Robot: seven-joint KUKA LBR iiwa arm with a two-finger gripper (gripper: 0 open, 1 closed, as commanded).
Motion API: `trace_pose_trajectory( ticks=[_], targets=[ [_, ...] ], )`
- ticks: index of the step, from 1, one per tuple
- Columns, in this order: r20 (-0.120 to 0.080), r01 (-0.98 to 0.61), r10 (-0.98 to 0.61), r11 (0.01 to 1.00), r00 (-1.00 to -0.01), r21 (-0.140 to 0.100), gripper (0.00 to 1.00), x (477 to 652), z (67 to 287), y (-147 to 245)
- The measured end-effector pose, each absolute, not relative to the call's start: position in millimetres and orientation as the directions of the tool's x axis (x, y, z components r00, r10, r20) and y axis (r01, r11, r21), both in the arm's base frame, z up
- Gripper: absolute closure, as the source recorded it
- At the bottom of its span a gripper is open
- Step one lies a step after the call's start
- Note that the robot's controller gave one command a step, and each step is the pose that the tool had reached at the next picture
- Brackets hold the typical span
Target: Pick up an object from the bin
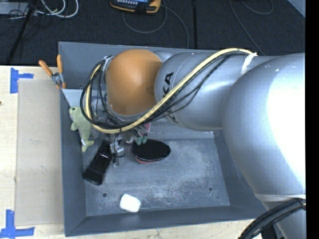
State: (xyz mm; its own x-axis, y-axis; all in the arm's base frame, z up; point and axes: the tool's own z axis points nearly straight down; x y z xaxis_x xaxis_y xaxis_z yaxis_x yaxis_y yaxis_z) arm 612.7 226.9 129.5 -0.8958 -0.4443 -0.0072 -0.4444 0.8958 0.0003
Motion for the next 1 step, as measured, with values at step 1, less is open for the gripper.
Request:
trace_pose_trajectory(
  ticks=[1],
  targets=[
    [0.012,-0.535,-0.535,0.845,-0.845,0.004,0.0,609.5,65.9,235.4]
  ],
)
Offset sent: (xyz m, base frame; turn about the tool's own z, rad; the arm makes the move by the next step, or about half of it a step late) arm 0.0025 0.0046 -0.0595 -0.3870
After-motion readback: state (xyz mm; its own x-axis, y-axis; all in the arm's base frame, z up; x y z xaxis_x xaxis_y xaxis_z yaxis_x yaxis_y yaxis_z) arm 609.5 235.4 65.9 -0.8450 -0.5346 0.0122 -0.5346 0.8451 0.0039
